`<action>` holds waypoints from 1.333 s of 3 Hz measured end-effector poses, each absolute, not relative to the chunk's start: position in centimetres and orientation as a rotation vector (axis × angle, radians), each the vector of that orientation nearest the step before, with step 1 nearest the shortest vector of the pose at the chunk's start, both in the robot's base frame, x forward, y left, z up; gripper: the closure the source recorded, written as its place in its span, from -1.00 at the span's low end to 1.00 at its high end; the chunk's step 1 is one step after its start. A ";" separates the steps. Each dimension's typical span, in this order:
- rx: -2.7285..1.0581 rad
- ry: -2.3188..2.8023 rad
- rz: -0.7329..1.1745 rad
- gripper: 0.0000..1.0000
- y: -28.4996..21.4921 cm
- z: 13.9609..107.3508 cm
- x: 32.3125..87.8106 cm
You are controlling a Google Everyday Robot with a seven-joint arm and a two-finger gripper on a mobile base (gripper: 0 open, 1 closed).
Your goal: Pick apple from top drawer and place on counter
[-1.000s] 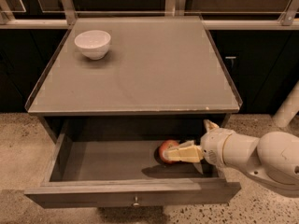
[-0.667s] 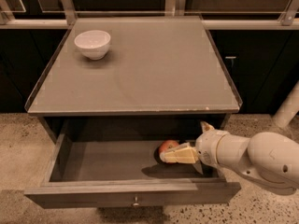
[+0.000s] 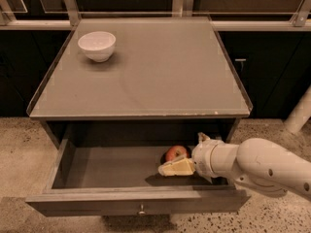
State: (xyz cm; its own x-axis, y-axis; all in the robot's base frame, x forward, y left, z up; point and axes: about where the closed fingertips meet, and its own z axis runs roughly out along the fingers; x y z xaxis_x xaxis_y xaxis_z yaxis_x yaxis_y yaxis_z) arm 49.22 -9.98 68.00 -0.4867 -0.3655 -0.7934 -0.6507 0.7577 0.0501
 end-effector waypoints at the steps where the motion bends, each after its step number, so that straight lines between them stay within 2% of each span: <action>1: -0.774 2.157 0.443 -1.00 -9.5 66.4 49.3; 4: -0.707 2.189 0.326 -1.00 -11.6 65.4 50.9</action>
Offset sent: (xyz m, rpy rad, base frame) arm 0.0027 -0.0068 -0.0042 -0.0163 -0.0051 -0.0329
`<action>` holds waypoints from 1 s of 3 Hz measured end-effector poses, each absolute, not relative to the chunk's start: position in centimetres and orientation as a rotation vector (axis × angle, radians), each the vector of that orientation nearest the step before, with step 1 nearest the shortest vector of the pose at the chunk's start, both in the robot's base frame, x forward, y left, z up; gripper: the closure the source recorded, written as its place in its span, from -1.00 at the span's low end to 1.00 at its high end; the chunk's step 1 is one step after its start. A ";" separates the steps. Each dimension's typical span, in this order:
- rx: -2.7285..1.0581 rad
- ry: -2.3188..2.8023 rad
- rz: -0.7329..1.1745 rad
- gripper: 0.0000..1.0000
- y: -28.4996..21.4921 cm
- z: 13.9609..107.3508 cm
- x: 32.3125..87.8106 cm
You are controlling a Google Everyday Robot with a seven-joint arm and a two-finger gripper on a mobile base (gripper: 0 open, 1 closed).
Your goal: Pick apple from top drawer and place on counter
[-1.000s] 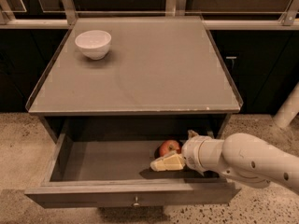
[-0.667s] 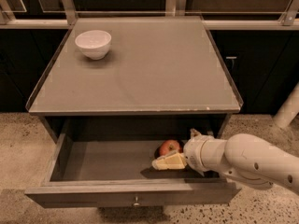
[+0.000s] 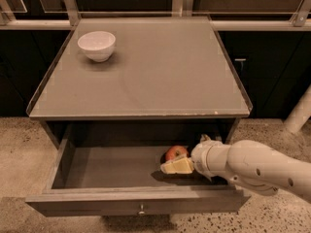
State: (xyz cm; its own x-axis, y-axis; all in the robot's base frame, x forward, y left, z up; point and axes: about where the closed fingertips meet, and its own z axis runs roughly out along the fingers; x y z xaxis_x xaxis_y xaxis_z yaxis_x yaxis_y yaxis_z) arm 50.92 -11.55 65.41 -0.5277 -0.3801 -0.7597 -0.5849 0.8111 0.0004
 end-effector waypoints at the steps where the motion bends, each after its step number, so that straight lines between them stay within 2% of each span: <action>1: -0.694 2.224 0.305 -1.00 -11.8 64.1 51.0; 3: -0.700 2.252 0.379 -1.00 -10.3 62.5 50.6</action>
Offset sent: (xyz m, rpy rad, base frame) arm -0.0032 0.0015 -0.0348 0.0021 0.0835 -0.0313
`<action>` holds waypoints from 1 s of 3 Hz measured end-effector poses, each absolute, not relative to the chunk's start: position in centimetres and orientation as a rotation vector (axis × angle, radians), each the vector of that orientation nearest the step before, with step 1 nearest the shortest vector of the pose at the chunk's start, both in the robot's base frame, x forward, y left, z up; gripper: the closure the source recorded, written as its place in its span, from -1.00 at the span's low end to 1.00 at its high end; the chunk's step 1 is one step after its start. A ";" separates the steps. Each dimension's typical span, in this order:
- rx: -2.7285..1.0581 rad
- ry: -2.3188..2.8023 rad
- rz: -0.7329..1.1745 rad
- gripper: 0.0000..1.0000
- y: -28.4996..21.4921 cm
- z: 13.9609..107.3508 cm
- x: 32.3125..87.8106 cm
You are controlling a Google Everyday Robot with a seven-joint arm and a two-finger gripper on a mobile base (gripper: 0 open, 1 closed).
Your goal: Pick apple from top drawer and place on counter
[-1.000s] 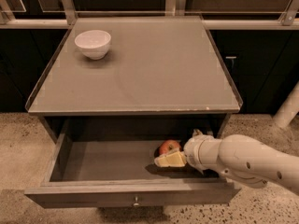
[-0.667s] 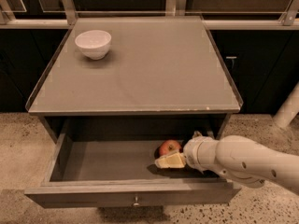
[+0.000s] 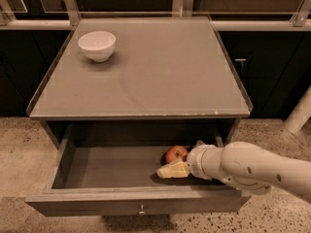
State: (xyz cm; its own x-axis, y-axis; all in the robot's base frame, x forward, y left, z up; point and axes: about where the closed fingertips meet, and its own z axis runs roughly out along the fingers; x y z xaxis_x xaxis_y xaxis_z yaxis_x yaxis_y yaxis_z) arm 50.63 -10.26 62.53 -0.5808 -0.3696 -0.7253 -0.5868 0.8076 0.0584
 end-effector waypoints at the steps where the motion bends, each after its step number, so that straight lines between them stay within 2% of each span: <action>1: -0.738 2.253 0.450 -1.00 -8.5 61.7 50.2; 2: -0.748 2.254 0.468 -0.77 -8.0 61.4 50.1; 3: -0.748 2.254 0.468 -0.30 -8.0 61.4 50.1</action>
Offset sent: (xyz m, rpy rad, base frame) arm -0.0035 0.0158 -0.0078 0.0282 0.0243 0.0427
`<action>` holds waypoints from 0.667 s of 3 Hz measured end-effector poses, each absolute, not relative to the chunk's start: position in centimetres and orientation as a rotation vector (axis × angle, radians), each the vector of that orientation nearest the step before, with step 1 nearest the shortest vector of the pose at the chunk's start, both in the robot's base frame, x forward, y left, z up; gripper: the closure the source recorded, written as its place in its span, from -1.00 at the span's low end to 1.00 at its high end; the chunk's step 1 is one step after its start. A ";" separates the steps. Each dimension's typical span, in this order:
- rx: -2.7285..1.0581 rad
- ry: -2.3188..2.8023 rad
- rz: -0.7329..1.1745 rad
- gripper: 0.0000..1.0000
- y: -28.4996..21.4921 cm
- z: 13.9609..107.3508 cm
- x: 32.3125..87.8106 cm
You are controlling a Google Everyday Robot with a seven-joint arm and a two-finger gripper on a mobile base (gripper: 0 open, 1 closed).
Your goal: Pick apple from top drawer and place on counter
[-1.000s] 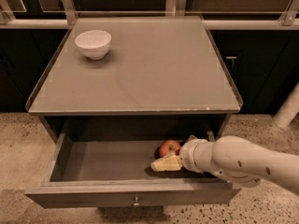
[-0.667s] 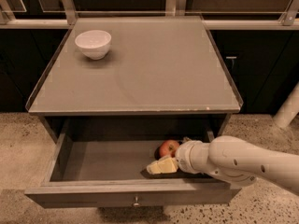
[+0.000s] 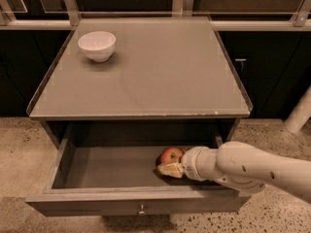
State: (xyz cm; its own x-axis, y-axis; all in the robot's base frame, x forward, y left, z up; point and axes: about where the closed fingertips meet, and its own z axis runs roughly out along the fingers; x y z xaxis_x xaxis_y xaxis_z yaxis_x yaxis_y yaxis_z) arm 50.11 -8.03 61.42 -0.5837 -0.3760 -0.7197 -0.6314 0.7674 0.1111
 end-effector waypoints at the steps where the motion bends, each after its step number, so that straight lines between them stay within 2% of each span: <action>1: -0.748 2.254 0.468 0.17 -8.0 61.4 50.1; 2: -0.748 2.254 0.468 0.60 -8.0 61.4 50.1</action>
Offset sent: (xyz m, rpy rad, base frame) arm 0.0000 0.0000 0.0000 0.0000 0.0000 0.0000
